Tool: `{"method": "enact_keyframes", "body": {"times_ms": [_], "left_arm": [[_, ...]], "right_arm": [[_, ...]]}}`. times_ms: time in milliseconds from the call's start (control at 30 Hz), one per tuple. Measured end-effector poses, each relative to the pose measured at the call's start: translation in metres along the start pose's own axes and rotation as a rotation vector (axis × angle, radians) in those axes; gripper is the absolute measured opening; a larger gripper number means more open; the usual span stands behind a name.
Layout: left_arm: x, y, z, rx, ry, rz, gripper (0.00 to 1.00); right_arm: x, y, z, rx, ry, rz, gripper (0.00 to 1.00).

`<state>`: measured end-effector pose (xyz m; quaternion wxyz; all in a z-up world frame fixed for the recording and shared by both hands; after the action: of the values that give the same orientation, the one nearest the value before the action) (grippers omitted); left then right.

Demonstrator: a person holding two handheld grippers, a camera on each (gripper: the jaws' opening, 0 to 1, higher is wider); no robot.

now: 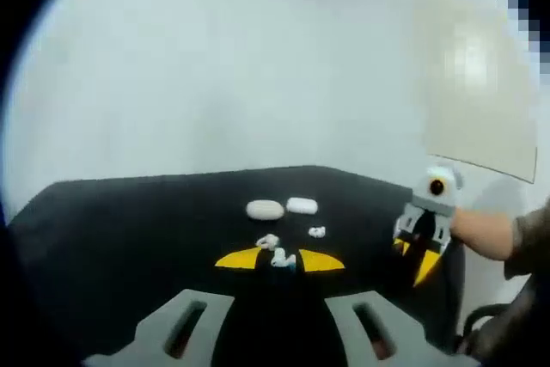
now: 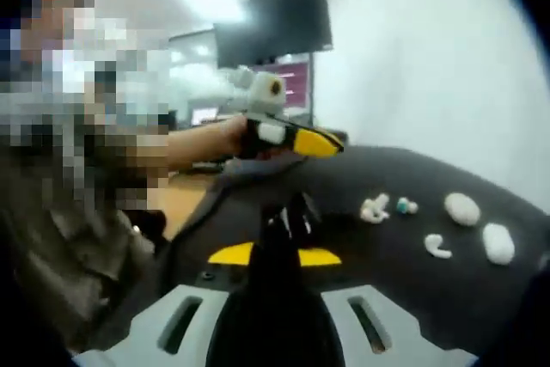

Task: Pick up three earphones and place each one into its charging case using tactile feedback, ensure that each earphone is properly inserted and securely positioned inside the case.

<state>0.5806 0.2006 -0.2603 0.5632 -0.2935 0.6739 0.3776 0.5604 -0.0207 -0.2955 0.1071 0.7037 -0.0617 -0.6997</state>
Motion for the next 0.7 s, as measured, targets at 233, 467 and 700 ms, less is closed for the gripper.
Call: {"method": "enact_keyframes", "body": {"times_ms": [233, 467, 700], "left_arm": [[0.012, -0.022, -0.019, 0.079, -0.058, 0.139, 0.11], [0.017, -0.042, -0.054, 0.167, -0.074, 0.288, 0.13], [0.020, -0.039, -0.052, 0.088, -0.154, 0.400, 0.10]], "right_arm": [[0.001, 0.001, -0.006, -0.004, -0.010, -0.002, 0.19], [0.001, 0.000, -0.005, 0.000, -0.003, -0.001, 0.19], [0.001, 0.000, -0.004, 0.004, 0.016, 0.000, 0.19]]}}
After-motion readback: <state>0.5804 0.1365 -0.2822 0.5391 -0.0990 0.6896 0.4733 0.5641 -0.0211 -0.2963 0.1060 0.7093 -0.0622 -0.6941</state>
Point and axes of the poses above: the point that each gripper's makers call its tool centre point, and the gripper's own axes: y roughly backward along the fingers, z roughly to its left, x roughly out of its underside, the point moved 7 cm from there along y, roughly backward along the fingers, and after that the axes turned 3 degrees about -y, right-handed, at the moved point
